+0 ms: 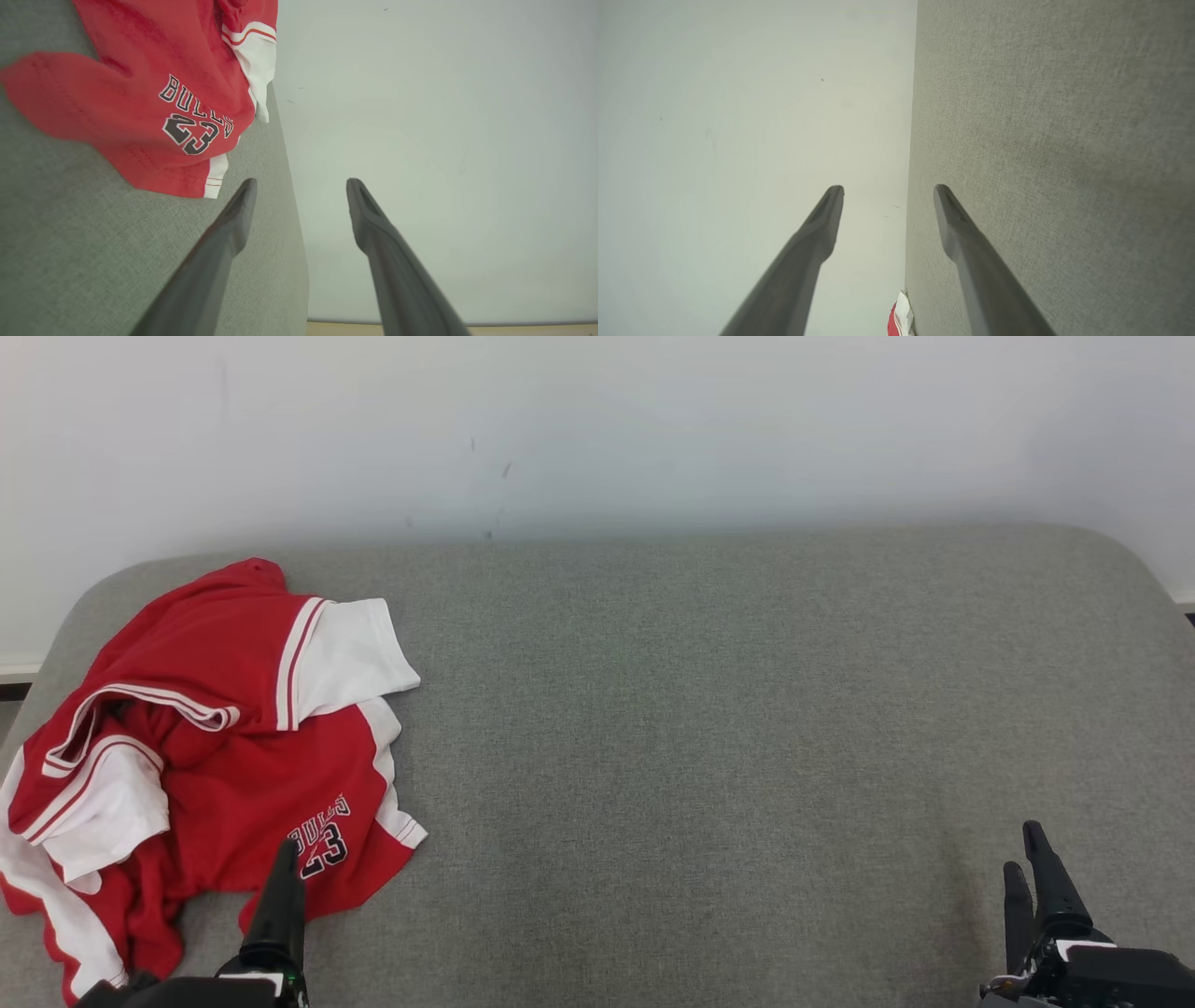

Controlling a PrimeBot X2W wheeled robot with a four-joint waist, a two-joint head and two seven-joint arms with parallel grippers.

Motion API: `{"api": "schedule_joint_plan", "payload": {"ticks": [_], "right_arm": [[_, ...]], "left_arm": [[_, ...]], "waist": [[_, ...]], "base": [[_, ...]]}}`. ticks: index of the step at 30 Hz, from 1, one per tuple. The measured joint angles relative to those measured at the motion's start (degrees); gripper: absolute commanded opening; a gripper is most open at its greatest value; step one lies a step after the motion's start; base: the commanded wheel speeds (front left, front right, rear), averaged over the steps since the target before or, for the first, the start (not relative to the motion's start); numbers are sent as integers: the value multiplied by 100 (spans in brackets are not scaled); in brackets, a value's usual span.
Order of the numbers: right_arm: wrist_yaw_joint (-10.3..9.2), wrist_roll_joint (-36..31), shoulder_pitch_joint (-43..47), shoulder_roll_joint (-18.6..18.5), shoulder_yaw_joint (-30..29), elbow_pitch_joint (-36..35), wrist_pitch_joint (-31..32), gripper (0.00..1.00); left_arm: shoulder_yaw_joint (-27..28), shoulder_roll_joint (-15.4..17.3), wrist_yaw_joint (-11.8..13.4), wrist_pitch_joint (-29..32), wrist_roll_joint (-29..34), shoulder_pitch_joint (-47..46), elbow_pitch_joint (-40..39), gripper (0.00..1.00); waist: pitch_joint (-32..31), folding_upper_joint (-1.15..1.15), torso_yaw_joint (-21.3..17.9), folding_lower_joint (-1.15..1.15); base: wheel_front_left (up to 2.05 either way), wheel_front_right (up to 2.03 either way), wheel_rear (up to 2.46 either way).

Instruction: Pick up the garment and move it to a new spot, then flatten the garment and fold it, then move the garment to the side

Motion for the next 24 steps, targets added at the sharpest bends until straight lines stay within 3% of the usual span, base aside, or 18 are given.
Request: {"api": "schedule_joint_plan", "payload": {"ticks": [14, 24], "right_arm": [[0, -969, -31, -386, 581, -299, -265, 100], [5, -1817, -160, -617, 982, -389, -542, 100]], "left_arm": [[-434, 205, 2, -312, 1083, -60, -258, 100], [-719, 341, 194, -516, 2109, -86, -363, 100]], "waist": [[9, 0, -13, 0], [37, 0, -1, 0]], "base": [[0, 0, 0], [0, 0, 0]]}}
